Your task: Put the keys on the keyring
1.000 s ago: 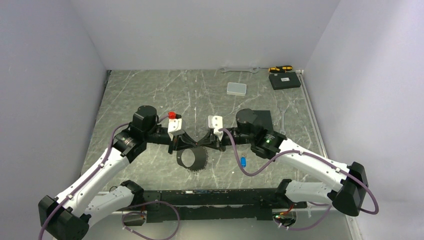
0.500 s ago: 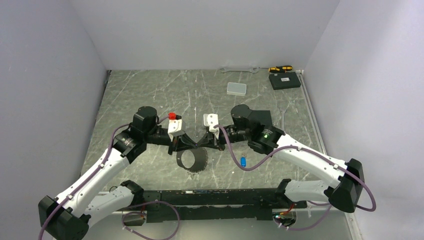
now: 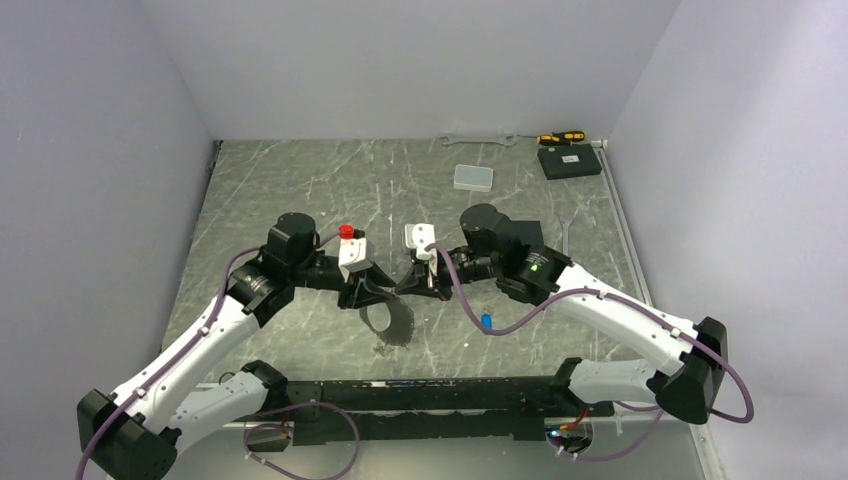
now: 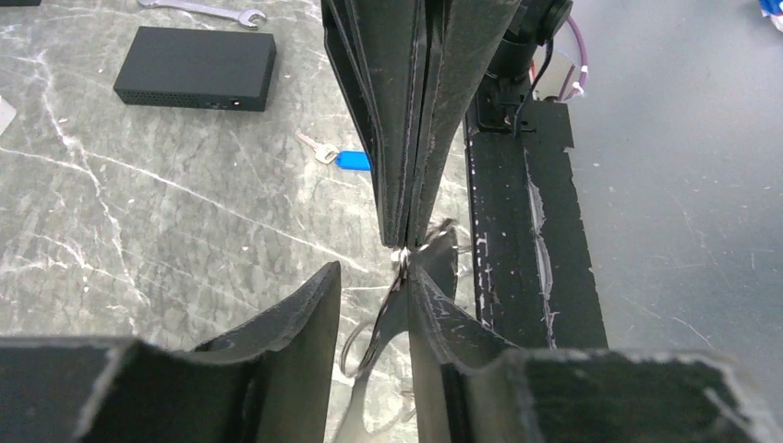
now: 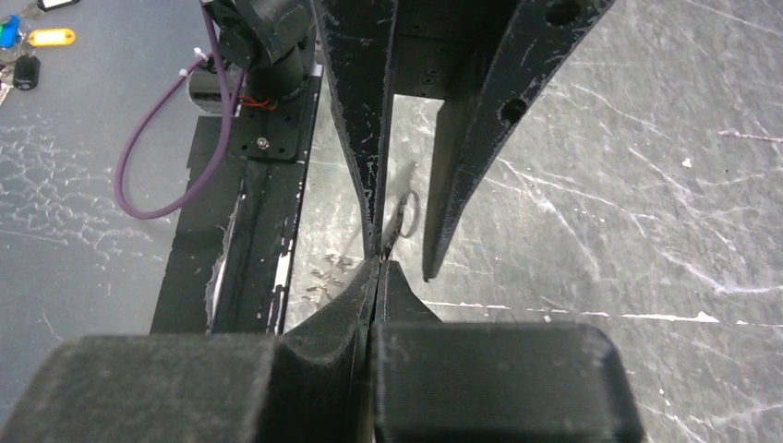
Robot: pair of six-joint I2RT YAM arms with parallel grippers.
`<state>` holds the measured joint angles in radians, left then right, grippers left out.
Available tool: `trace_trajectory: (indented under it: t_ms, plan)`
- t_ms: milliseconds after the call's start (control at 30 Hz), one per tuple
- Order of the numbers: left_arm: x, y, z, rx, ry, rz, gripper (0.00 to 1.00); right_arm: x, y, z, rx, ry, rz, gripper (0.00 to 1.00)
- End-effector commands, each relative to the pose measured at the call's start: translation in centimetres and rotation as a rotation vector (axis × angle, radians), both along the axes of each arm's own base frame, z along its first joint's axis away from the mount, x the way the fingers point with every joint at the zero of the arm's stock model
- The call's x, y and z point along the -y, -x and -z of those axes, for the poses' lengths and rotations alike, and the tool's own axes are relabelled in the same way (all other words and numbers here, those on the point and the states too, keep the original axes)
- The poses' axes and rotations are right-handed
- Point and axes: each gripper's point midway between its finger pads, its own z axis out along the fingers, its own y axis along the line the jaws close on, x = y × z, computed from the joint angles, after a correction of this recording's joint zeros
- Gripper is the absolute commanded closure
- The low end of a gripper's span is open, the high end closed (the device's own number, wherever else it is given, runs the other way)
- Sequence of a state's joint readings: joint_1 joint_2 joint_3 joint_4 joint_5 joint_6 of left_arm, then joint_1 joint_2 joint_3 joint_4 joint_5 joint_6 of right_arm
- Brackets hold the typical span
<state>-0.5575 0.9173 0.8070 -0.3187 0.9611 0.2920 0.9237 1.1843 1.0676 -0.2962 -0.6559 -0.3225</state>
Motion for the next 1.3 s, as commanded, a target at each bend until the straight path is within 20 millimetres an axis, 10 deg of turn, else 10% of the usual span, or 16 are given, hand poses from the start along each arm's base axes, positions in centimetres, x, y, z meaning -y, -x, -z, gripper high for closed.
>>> trace_trajectory:
  t_ms: [0,300,1033,1267]
  plan:
    - [0.0,-0.8,-0.6,0.034,0.008,-0.032,0.61,-0.6,0.1,-2.9,0.021,-0.056,-0.014,1.00]
    - [-0.1,-1.3,-0.6,0.037,0.002,-0.062,0.49,-0.5,-0.1,-2.9,0.028,-0.062,-0.002,1.00]
    - [0.4,-0.5,-2.7,0.038,0.065,-0.020,0.69,-0.4,-1.1,-3.4,0.071,-0.125,0.066,1.00]
    - [0.4,-0.6,-2.8,0.037,0.066,-0.022,1.00,-0.3,-1.0,-3.4,0.068,-0.127,0.065,1.00]
